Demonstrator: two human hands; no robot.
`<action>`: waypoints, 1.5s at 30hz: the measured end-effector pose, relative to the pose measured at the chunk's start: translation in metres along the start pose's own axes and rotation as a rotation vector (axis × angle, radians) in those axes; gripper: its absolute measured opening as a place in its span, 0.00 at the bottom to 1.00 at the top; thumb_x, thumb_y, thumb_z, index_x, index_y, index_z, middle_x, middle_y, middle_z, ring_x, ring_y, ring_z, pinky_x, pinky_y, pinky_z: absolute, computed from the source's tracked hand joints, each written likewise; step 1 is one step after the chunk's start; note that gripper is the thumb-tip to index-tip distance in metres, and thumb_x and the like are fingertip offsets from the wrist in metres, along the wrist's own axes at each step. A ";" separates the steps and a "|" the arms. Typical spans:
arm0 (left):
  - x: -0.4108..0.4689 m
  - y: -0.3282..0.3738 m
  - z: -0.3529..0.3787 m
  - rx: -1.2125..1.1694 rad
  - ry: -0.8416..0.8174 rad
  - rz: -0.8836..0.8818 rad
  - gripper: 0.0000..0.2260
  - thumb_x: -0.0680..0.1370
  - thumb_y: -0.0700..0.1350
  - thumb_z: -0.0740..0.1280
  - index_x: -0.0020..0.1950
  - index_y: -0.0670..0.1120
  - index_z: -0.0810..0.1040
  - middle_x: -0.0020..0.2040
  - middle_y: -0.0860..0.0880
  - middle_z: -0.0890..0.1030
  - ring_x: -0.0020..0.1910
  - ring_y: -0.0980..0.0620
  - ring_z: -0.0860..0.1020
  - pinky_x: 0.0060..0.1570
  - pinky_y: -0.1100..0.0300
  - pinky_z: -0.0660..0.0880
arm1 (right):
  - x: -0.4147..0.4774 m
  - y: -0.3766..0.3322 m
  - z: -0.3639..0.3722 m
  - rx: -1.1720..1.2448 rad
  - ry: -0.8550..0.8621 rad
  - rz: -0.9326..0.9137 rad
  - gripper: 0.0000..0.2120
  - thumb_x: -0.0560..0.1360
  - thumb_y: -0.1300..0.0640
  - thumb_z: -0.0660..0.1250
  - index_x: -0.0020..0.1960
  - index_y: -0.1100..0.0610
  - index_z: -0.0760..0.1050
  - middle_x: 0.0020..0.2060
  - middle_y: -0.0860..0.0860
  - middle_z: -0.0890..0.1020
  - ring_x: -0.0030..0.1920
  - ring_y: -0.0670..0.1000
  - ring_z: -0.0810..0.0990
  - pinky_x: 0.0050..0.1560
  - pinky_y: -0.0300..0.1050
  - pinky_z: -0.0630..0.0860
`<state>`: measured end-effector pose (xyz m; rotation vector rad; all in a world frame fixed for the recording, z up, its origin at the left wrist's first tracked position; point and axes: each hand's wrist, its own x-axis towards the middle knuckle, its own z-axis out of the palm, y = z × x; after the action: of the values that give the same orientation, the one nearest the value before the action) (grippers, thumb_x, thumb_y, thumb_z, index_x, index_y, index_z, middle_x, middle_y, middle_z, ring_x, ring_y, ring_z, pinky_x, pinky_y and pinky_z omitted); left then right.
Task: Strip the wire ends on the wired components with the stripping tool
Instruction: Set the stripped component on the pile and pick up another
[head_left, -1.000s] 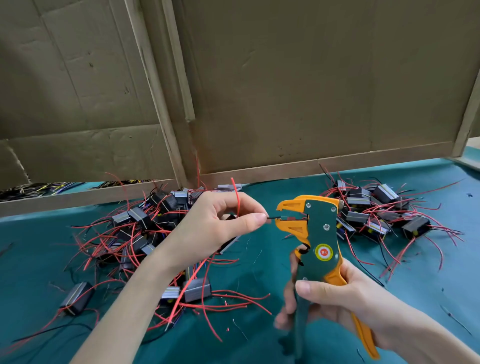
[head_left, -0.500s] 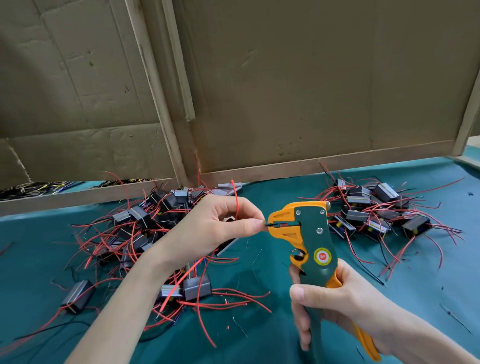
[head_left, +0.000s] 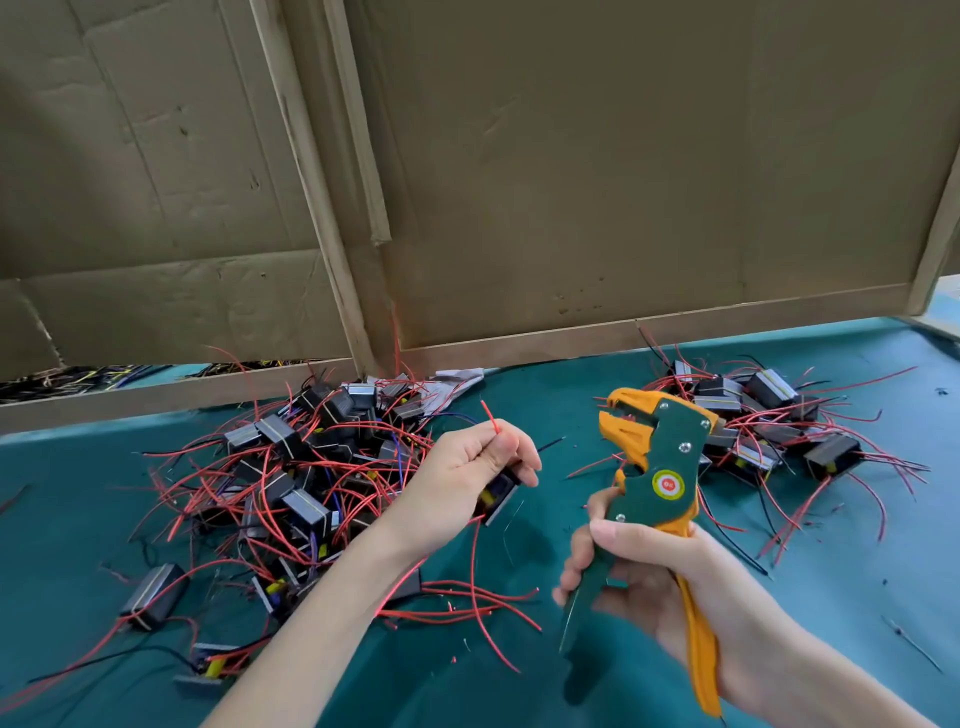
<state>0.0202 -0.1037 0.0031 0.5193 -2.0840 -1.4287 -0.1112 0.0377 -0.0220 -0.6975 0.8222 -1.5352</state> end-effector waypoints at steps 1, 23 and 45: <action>0.000 0.001 -0.002 0.062 0.008 0.007 0.13 0.78 0.49 0.56 0.43 0.48 0.78 0.36 0.56 0.78 0.38 0.60 0.75 0.43 0.69 0.69 | 0.000 -0.003 -0.003 -0.044 -0.002 -0.036 0.06 0.65 0.64 0.73 0.40 0.61 0.77 0.35 0.65 0.76 0.35 0.63 0.79 0.41 0.57 0.80; -0.007 0.038 -0.007 0.235 0.133 0.241 0.02 0.73 0.46 0.71 0.41 0.49 0.83 0.36 0.58 0.80 0.34 0.64 0.75 0.38 0.74 0.68 | -0.001 -0.005 -0.012 -0.336 -0.172 0.019 0.13 0.66 0.53 0.80 0.44 0.55 0.79 0.37 0.61 0.81 0.41 0.64 0.82 0.43 0.49 0.78; -0.006 0.035 -0.010 0.335 0.040 0.134 0.02 0.74 0.42 0.71 0.42 0.48 0.83 0.35 0.56 0.78 0.34 0.62 0.72 0.39 0.71 0.67 | -0.003 0.010 -0.001 -0.297 0.074 0.025 0.16 0.61 0.52 0.76 0.28 0.57 0.70 0.18 0.58 0.68 0.16 0.54 0.68 0.21 0.42 0.69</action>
<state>0.0313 -0.0951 0.0368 0.5208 -2.2911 -0.9905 -0.1057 0.0405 -0.0312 -0.8458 1.1257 -1.4374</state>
